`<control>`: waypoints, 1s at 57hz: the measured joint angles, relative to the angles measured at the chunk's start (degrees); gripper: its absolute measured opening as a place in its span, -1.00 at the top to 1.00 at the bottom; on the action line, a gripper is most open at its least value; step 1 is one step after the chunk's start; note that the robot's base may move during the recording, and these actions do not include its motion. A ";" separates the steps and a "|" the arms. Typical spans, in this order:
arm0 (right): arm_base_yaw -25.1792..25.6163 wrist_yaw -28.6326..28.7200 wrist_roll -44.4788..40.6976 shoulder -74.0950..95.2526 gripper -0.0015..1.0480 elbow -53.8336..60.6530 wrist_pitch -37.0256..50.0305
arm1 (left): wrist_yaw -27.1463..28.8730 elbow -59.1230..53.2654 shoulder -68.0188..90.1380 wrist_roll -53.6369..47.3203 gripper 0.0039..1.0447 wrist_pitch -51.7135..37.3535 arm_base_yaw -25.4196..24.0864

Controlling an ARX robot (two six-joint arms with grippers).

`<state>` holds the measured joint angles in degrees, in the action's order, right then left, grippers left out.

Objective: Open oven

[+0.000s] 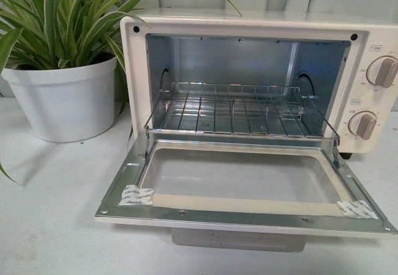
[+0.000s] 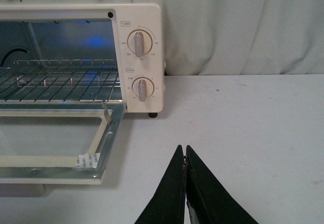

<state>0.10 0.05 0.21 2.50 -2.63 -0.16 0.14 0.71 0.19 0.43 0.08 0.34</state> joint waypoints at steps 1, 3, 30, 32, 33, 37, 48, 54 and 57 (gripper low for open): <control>0.00 0.00 0.00 -0.04 0.98 0.04 0.00 | 0.00 0.00 0.00 0.00 0.93 0.00 -0.02; 0.00 0.00 -0.02 -0.28 0.98 0.26 0.00 | 0.02 0.00 0.00 0.00 0.93 0.00 -0.07; 0.00 0.00 -0.09 -2.21 0.92 2.21 0.00 | 0.02 0.00 0.00 0.02 0.81 0.00 -0.13; 0.00 0.00 -0.09 -2.21 0.75 2.21 0.00 | 0.02 0.00 0.00 0.02 0.68 0.00 -0.13; 0.00 0.00 -0.09 -2.21 0.72 2.21 0.00 | 0.02 0.00 0.00 0.02 0.61 0.00 -0.13; 0.00 0.00 -0.09 -2.21 0.48 2.21 0.00 | 0.02 0.00 0.00 0.02 0.37 0.00 -0.13; 0.00 0.00 -0.09 -2.21 -0.23 2.21 0.00 | 0.02 0.00 0.00 0.02 -0.32 0.00 -0.13; 0.00 0.00 -0.09 -2.21 -0.57 2.21 0.00 | 0.02 0.00 0.00 0.02 -0.67 0.00 -0.13; 0.00 0.00 -0.09 -2.21 -0.74 2.21 0.00 | 0.02 0.00 0.00 0.00 -0.87 0.00 -0.13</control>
<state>0.10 0.05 0.12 0.30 -0.43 -0.16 0.16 0.71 0.19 0.43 0.08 0.21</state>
